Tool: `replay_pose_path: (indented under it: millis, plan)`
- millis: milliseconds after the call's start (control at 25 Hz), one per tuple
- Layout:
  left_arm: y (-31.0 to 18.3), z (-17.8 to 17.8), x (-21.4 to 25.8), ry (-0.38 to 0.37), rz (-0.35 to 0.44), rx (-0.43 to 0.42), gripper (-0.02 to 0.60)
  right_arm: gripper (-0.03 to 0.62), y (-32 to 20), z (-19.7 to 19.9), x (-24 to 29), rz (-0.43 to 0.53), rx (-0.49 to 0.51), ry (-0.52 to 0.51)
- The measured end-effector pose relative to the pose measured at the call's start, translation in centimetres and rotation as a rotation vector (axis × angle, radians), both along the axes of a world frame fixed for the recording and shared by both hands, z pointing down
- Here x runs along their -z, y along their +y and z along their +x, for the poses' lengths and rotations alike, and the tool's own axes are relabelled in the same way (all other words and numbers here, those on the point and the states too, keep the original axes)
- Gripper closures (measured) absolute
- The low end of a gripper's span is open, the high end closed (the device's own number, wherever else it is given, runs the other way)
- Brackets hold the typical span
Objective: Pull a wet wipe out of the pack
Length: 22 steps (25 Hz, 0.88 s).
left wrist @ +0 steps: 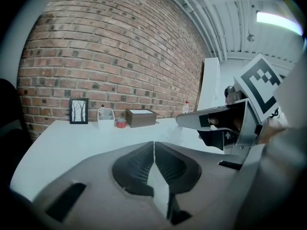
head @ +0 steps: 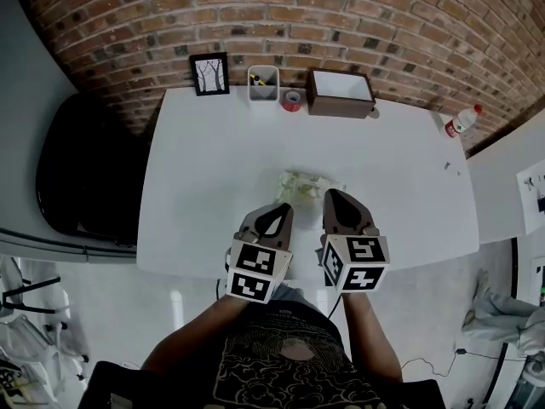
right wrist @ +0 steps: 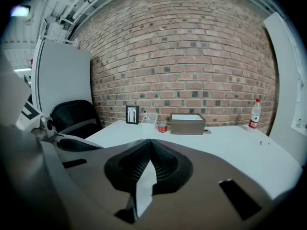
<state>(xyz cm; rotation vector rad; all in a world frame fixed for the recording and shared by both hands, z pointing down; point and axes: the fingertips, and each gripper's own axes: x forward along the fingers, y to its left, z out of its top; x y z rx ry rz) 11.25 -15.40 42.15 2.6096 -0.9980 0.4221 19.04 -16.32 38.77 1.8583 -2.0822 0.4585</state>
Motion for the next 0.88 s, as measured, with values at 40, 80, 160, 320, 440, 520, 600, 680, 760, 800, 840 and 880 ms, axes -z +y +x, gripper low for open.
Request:
replay_pose_path:
  millis: [40,80,160,320,440,520,600,680,760,800,840,880]
  plan:
    - [0.1,-0.2,0.1,0.001,0.002,-0.003,0.565,0.579,0.3,-0.2,0.1,0.002,-0.004,0.001]
    - [0.3,-0.3,0.2,0.002,0.004,-0.007,0.565,0.579,0.6,-0.4,0.1,0.004,-0.008,0.001]
    - [0.8,-0.7,0.3,0.002,0.009,-0.015,0.565,0.577,1.2,-0.8,0.2,0.007,-0.015,0.000]
    - [1.8,-1.3,0.6,0.005,0.017,-0.024,0.565,0.579,2.6,-1.6,0.4,0.015,-0.023,-0.004]
    - [2.6,-1.7,0.8,0.008,0.018,-0.031,0.565,0.579,3.7,-2.2,0.6,0.022,-0.028,-0.008]
    - [3.4,-1.9,0.8,0.011,0.019,-0.037,0.565,0.579,4.5,-2.6,0.7,0.025,-0.031,-0.010]
    - [4.1,-2.1,0.9,0.012,0.022,-0.044,0.565,0.577,5.4,-3.1,0.7,0.028,-0.032,-0.012]
    - [4.8,-2.2,1.0,0.014,0.026,-0.050,0.565,0.578,6.3,-3.5,0.7,0.033,-0.032,-0.014]
    - [5.5,-2.4,1.1,0.017,0.030,-0.055,0.565,0.579,7.1,-4.0,0.7,0.035,-0.033,-0.017]
    - [5.9,-2.6,1.2,0.019,0.031,-0.056,0.565,0.579,7.6,-4.2,0.7,0.036,-0.034,-0.018]
    - [6.2,-2.7,1.3,0.021,0.032,-0.058,0.565,0.577,8.0,-4.4,0.6,0.036,-0.035,-0.017]
    - [6.5,-2.7,1.4,0.024,0.034,-0.061,0.565,0.577,8.4,-4.6,0.7,0.037,-0.036,-0.015]
